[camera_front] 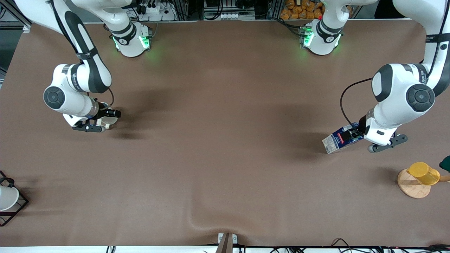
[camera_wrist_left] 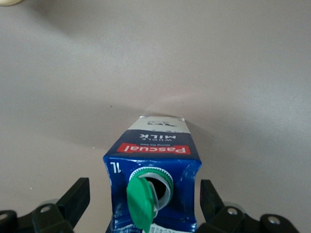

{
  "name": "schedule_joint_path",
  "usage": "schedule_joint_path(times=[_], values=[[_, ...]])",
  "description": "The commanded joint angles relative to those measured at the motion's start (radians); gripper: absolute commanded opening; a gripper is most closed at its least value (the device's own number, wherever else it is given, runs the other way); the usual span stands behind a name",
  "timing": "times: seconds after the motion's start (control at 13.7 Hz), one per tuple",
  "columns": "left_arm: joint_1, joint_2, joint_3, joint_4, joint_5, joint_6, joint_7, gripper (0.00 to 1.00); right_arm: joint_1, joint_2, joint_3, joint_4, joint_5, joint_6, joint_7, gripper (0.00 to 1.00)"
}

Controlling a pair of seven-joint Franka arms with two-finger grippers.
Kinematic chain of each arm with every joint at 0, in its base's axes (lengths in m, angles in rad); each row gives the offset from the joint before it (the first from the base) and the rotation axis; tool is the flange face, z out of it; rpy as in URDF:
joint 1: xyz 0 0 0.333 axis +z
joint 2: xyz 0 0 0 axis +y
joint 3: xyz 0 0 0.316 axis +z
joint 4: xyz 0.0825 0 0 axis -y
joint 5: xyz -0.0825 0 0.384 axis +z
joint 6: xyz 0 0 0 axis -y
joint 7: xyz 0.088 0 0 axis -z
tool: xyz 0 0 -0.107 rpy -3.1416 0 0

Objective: Place milk next to cup
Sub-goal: 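Grasp the milk carton with the left gripper while the right gripper grasps the mug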

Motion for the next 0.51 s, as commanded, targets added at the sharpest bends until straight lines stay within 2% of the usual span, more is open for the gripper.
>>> schedule_joint_path(times=[0.0,0.15,0.22,0.29,0.44], values=[[0.015,-0.003,-0.007,-0.002,0.003,0.000,-0.005,0.97,-0.013,-0.008,0.009,0.007,0.009,-0.013,-0.017,0.00],[0.016,-0.005,-0.007,-0.002,0.003,-0.005,-0.003,0.76,-0.030,-0.008,0.011,0.008,0.009,-0.013,-0.017,0.00],[0.016,-0.004,-0.007,-0.002,0.003,-0.008,-0.003,0.69,-0.030,-0.011,0.011,0.012,0.009,-0.022,-0.017,0.00],[0.016,-0.005,-0.009,-0.002,0.005,-0.009,0.005,0.57,-0.025,-0.023,0.012,0.018,0.011,-0.054,-0.017,0.00],[0.016,-0.011,-0.009,-0.001,0.003,-0.022,0.020,0.40,0.004,-0.061,0.020,0.073,0.017,-0.178,-0.004,0.00]])
